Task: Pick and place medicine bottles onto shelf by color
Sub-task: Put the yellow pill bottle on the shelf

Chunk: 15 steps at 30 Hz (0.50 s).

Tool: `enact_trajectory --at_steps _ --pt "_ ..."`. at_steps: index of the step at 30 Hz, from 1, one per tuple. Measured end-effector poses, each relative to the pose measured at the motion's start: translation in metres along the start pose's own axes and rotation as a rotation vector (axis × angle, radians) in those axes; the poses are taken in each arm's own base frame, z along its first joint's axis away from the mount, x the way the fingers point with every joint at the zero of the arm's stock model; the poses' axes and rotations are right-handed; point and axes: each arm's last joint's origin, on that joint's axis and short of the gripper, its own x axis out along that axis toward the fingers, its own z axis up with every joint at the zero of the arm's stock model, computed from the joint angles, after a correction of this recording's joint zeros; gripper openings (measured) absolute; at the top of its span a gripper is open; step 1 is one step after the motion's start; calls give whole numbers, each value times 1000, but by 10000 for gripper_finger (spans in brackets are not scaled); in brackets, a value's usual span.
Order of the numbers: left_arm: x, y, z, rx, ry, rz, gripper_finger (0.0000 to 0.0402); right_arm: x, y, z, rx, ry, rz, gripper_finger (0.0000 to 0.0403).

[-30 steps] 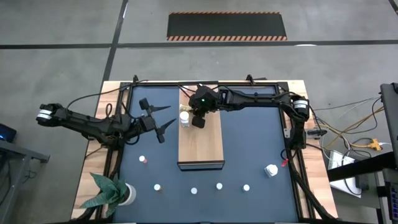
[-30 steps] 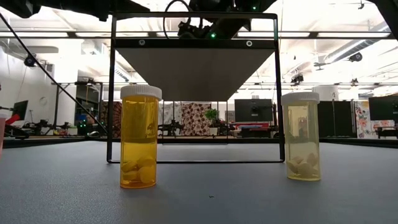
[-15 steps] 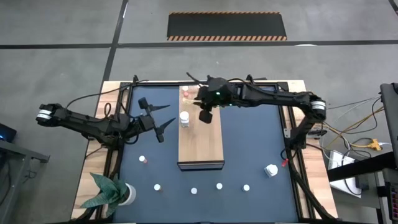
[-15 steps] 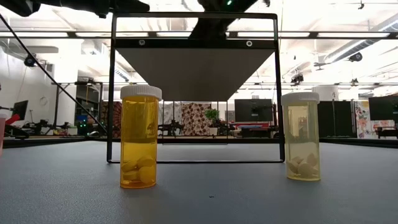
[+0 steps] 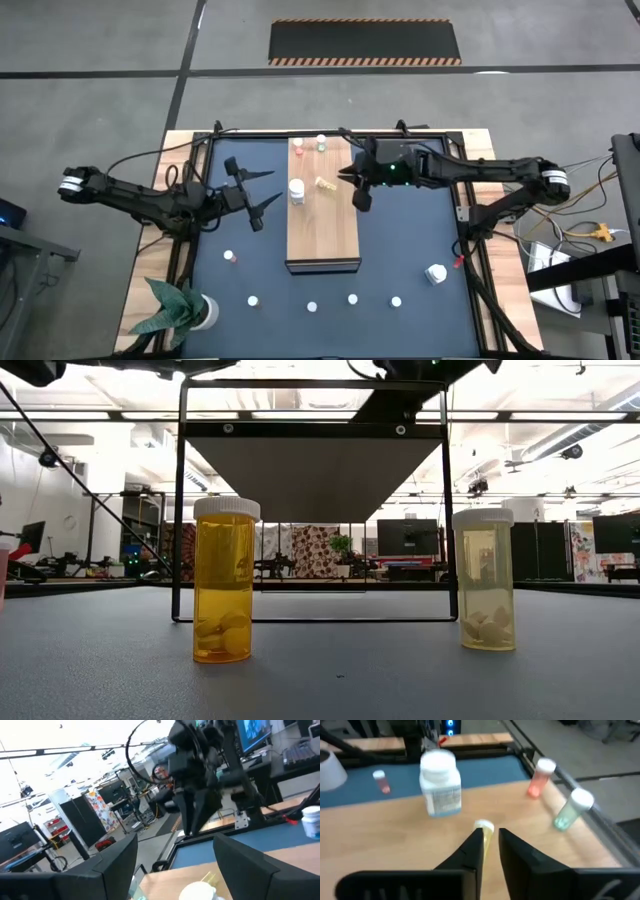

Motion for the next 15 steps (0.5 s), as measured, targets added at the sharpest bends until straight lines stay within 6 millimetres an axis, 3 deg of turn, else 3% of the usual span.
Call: enact_trajectory --at_steps 4,9,15 --pt "0 1 3 -19 -43 1 244 12 -1 -7 66 6 -5 112" --pt "0 1 3 -11 -41 0 244 40 3 -19 74 80 0 182" --pt "1 0 1 20 -35 -3 244 65 4 -25 85 130 -5 223"
